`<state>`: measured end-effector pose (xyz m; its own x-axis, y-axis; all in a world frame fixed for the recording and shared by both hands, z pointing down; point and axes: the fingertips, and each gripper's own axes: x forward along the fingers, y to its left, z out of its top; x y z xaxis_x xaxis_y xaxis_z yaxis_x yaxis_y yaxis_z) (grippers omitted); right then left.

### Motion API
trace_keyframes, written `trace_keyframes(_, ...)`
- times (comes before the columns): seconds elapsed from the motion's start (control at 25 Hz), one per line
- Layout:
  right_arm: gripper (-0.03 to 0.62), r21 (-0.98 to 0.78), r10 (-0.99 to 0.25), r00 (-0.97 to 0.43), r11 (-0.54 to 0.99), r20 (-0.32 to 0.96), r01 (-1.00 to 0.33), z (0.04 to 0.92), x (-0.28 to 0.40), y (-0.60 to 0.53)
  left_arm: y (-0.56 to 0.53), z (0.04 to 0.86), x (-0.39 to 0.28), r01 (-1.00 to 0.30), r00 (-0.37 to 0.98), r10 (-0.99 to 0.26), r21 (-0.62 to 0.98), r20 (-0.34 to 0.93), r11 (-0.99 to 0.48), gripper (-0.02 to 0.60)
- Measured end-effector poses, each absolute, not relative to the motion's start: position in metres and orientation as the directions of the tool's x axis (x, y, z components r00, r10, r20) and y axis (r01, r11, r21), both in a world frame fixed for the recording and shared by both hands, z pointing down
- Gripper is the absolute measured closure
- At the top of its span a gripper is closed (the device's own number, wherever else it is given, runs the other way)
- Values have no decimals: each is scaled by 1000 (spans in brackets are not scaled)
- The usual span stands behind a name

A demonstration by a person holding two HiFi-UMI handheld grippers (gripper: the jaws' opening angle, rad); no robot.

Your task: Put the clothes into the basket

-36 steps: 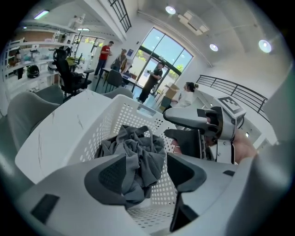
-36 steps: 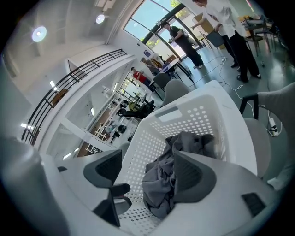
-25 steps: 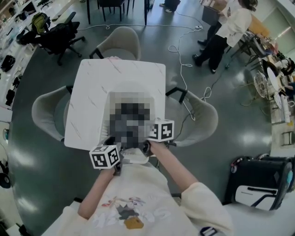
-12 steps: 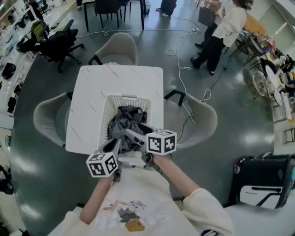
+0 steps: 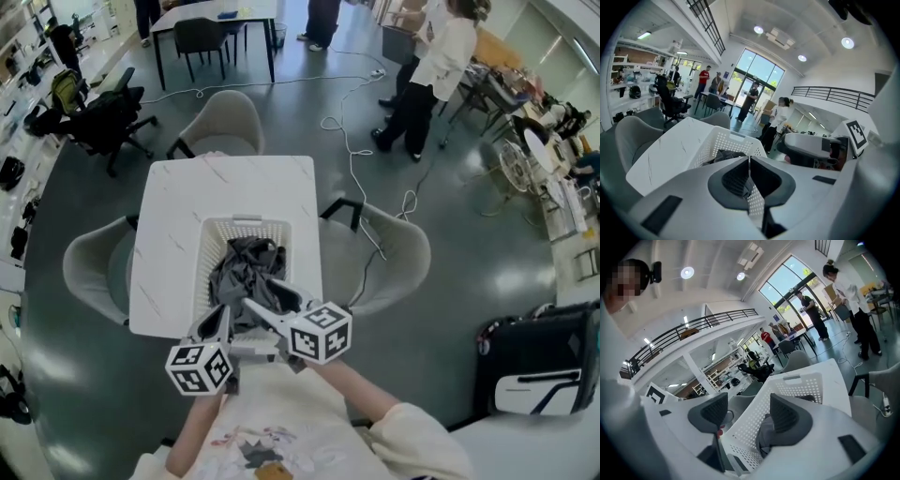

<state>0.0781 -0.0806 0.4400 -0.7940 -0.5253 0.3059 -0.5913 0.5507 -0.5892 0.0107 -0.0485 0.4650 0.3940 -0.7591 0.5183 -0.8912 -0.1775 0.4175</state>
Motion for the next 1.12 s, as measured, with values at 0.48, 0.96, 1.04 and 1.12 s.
trace_keyframes(0.48,526,-486,-659,-713,555,237,-675,411,100,-55,-29,432,21,-878,427,-785,413,448,-241,571)
trace_keyframes(0.96,568,-398,-662,-721,616,206,-680,392,85,-33,-19,422,21,-876,436,-789,405,433,-262,571)
trace_keyframes(1.04,571,-387,-659,-724,625,204,-677,392,83,-31,-18,421,21,-876,436,-791,403,429,-265,571)
trace_keyframes(1.12,572,-381,-655,-729,633,202,-674,391,82,-29,-18,420,22,-875,439,-792,403,425,-268,571)
